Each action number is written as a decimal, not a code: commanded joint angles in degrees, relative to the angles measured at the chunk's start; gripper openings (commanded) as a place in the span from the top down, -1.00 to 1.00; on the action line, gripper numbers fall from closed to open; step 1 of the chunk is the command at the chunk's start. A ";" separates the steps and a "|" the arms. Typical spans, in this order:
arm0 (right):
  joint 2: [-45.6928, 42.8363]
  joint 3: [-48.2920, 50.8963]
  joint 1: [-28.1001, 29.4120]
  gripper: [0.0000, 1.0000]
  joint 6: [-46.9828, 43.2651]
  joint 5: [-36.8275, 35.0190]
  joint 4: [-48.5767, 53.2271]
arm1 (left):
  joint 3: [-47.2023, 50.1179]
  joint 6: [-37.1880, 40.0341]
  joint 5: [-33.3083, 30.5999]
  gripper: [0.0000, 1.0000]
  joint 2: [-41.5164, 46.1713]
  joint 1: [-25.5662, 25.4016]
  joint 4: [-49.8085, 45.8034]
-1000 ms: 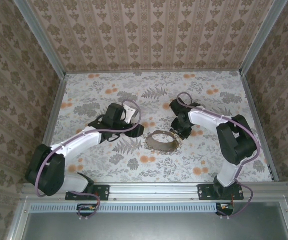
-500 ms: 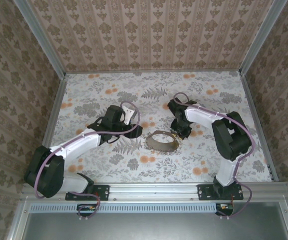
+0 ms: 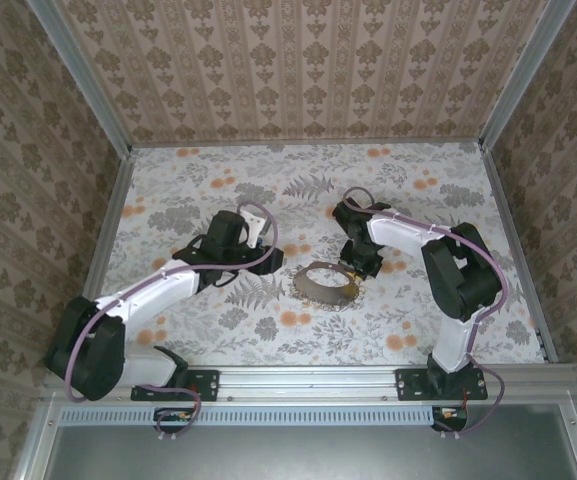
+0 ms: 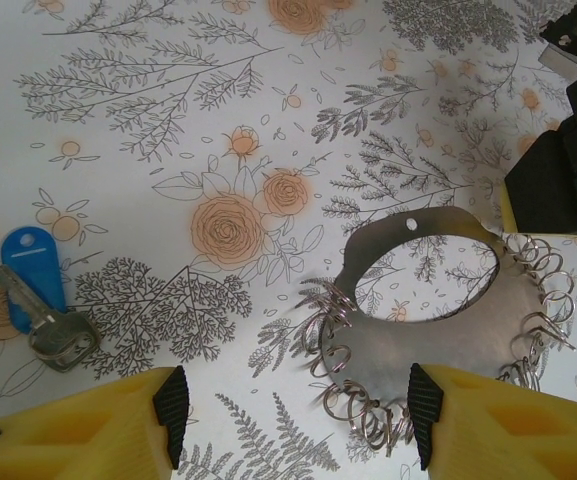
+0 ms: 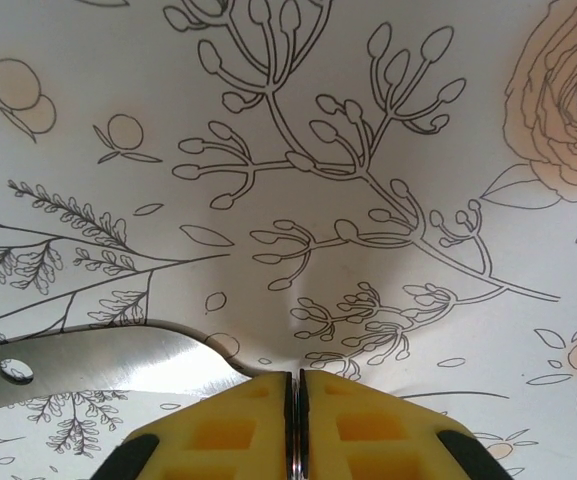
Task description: Put the keys on the keyring
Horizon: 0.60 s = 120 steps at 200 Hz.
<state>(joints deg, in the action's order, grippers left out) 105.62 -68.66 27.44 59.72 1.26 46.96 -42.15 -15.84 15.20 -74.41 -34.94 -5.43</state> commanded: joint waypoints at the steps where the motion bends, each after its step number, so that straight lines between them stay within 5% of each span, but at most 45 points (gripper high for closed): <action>1: -0.02 -0.35 0.50 0.77 -0.98 -0.18 1.30 | 1.24 -2.03 -1.14 -0.25 2.04 0.05 1.12; 31: -2.74 0.95 1.06 0.98 -5.14 2.00 -4.17 | 2.16 -2.36 0.15 -0.26 5.35 0.22 1.06; 120: -15.53 5.83 5.60 1.00 -32.10 10.01 -28.76 | 2.01 0.84 3.54 -0.38 22.74 5.49 -4.51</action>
<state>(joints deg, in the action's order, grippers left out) 94.02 -64.99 32.56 37.39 6.96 27.53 -39.51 -18.02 16.93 -55.40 -30.37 -8.21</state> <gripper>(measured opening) 0.058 0.665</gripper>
